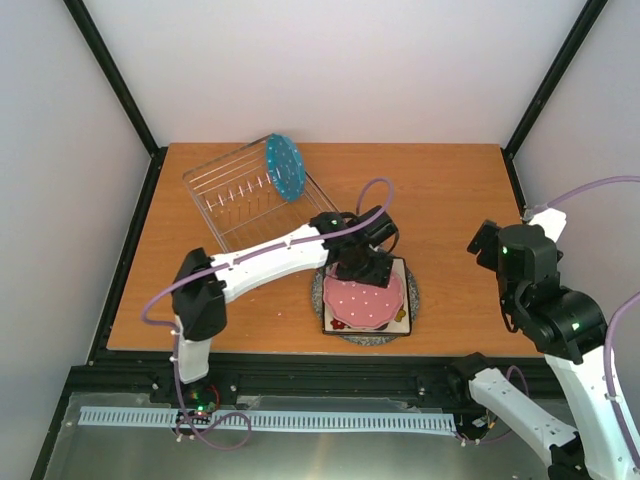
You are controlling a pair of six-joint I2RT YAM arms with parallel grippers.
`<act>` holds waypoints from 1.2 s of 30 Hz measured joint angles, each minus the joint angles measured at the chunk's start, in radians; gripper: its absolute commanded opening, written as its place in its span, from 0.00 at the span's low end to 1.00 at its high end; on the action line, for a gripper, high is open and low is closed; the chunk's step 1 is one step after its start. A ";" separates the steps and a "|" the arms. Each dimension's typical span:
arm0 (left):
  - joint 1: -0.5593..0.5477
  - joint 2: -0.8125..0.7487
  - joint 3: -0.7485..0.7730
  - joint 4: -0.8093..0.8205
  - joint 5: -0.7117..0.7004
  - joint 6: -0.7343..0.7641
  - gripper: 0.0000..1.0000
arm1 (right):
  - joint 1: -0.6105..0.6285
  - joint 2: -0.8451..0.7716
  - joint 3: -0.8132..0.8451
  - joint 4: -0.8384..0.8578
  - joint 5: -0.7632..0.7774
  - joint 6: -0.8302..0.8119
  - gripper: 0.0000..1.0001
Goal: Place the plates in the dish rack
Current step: Pick up the plate at the center of the board.
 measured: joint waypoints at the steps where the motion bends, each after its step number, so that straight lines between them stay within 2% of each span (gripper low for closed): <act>1: 0.000 0.027 0.026 -0.002 0.013 -0.022 0.64 | 0.000 0.009 0.017 -0.003 0.022 -0.008 0.95; 6: -0.007 0.198 0.241 -0.015 0.057 -0.128 0.57 | -0.001 0.025 0.054 -0.006 0.088 -0.039 0.95; 10: -0.012 0.276 0.345 -0.029 0.086 -0.195 0.50 | -0.001 0.010 0.058 -0.013 0.108 -0.051 0.96; 28: -0.082 0.367 0.362 -0.085 0.138 -0.445 0.39 | -0.001 -0.060 0.080 -0.019 0.090 -0.111 0.96; 36: -0.084 0.514 0.515 -0.175 0.072 -0.458 0.36 | -0.001 -0.087 0.080 -0.018 0.061 -0.137 0.97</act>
